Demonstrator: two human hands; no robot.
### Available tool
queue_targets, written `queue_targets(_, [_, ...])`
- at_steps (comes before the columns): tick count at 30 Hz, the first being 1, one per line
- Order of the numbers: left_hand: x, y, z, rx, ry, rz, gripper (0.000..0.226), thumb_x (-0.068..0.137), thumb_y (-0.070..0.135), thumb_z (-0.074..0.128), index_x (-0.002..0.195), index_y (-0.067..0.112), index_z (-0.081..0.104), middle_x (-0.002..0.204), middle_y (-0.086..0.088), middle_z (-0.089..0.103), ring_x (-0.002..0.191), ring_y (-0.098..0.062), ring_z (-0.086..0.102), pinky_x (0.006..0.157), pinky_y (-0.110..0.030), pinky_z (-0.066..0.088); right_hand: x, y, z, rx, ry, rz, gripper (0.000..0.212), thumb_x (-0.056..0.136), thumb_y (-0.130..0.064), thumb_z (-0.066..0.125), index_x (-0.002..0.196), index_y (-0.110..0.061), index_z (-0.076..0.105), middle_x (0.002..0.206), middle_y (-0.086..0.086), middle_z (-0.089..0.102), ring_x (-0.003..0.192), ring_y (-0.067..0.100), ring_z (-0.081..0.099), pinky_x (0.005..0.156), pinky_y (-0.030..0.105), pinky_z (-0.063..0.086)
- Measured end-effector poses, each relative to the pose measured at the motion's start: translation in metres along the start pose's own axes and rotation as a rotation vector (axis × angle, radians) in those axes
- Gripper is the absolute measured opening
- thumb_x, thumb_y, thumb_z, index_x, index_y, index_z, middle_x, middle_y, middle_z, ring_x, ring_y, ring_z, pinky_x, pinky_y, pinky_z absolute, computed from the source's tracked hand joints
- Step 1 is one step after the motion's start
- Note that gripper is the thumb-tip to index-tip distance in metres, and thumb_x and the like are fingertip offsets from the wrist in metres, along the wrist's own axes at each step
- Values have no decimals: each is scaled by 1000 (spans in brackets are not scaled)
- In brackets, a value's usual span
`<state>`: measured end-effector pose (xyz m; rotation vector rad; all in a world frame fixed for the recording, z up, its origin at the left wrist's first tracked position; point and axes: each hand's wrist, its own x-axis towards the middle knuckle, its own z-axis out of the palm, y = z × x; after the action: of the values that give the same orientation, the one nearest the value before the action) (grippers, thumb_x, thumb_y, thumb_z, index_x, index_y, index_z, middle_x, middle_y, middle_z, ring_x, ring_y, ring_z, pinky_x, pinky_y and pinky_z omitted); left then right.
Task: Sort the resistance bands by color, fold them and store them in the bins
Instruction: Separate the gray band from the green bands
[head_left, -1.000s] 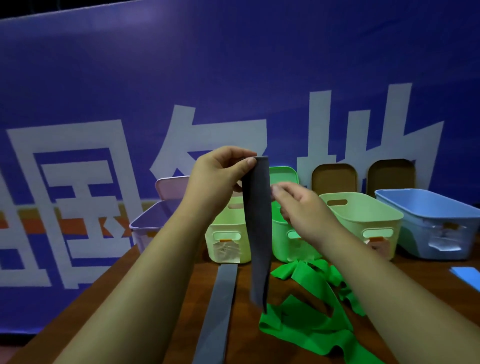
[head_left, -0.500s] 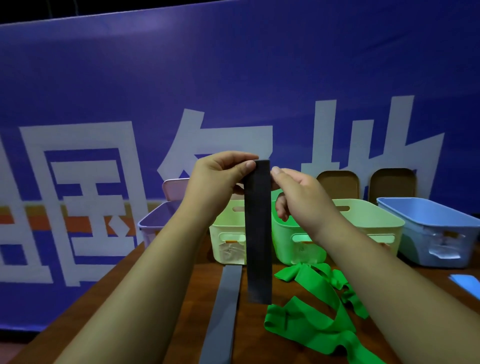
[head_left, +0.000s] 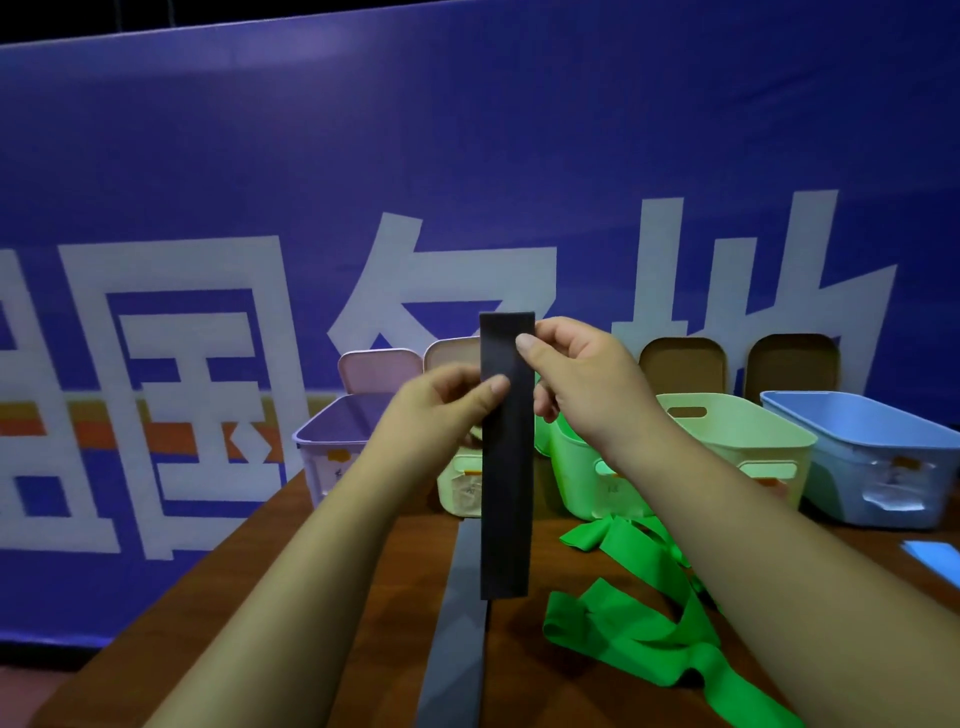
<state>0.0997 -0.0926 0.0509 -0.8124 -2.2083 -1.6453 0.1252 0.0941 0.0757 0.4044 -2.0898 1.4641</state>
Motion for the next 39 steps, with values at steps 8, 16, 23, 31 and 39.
queue_targets(8, [-67,-59,3,-34,-203,-248,22,109,27,58,119,18,75,104,3,79,95,-12,72,84,-29,57,4,8,13,152,47,79,27,109,-28,61,133,-19,68,92,24,72,58,14,63,57,28,55])
queue_targets(16, [-116,-67,-7,-69,-231,-424,17,105,24,66,119,25,75,114,3,79,105,-14,75,86,-29,59,16,44,32,224,113,228,12,108,-26,61,108,-24,73,78,5,68,58,15,59,61,35,57])
queue_targets(23, [-149,-65,-11,-152,-273,-609,19,102,14,70,121,14,72,105,-4,82,92,-18,80,73,-28,63,7,116,69,97,85,418,12,104,-18,62,94,-15,69,66,10,61,49,18,55,52,32,50])
queue_targets(31, [-155,-68,-14,-110,-233,-696,45,89,8,84,129,15,63,112,-6,74,89,-17,80,68,-30,64,-19,158,108,-24,9,581,15,107,-16,60,119,-10,66,71,12,66,46,18,57,43,26,47])
queue_targets(39, [-152,-80,-11,-24,-243,-754,52,89,8,84,135,11,58,94,-8,69,66,-22,75,57,-28,59,-16,176,125,-17,6,698,32,105,-14,62,137,-19,60,105,15,71,67,19,66,48,29,55])
